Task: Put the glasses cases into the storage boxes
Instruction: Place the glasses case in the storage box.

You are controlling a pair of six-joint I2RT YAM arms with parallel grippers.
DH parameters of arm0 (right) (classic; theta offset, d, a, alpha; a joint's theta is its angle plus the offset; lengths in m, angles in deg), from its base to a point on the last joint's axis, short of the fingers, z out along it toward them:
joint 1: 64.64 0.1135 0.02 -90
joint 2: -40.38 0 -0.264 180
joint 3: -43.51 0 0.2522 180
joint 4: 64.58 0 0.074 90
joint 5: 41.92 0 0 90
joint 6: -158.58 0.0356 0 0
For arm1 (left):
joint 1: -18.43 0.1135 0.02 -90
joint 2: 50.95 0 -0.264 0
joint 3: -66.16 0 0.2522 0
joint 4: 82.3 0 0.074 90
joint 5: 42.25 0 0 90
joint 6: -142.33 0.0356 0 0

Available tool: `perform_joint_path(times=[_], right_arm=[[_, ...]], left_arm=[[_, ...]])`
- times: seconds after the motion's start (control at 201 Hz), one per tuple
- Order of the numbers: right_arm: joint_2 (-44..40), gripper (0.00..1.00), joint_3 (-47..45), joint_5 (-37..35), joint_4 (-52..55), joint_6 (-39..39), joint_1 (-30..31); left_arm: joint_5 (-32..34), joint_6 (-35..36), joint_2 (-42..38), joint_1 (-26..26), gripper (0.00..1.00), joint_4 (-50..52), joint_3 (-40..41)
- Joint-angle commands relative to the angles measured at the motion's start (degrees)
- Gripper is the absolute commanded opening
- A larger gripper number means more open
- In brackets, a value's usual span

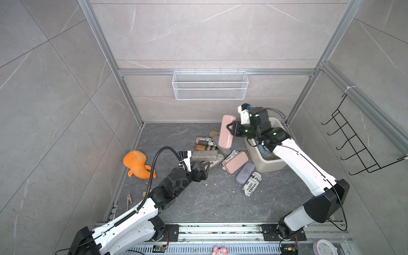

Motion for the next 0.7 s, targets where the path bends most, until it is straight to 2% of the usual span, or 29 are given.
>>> perform_joint_path(times=[0.0, 0.164, 0.289, 0.449, 0.548, 0.593, 0.663, 0.698], right_arm=[[-2.02, 0.17, 2.71, -15.23, 10.42, -8.05, -5.54], [2.33, 0.17, 5.29, -26.32, 14.57, -13.52, -10.50], [9.67, 0.17, 8.75, -27.76, 17.73, -16.91, -11.96], [21.15, 0.17, 16.76, -24.15, 20.60, -18.72, -12.01], [29.84, 0.20, 26.44, -23.91, 27.35, -18.82, -12.01], [32.38, 0.27, 29.32, -23.89, 28.84, -18.45, -12.01], [34.13, 0.47, 31.33, -23.96, 30.02, -18.00, -11.98], [34.36, 0.54, 32.06, -24.03, 30.38, -17.80, -11.85]], left_arm=[[5.46, -1.68, -3.22, -0.06, 0.98, 6.07, 1.69], [6.44, -2.43, -4.95, -0.06, 0.98, 6.92, 3.49], [5.78, -2.67, -2.71, -0.05, 0.98, 7.97, 2.37], [3.37, -3.38, -0.41, -0.05, 0.98, 7.79, 1.47], [2.91, -4.83, 0.06, -0.05, 0.98, 7.99, 1.64], [2.59, -4.98, -0.09, -0.04, 0.98, 8.18, 1.81], [2.37, -4.89, -0.20, -0.05, 0.98, 8.32, 1.71], [2.11, -4.56, -0.12, -0.06, 0.98, 8.68, 1.27]])
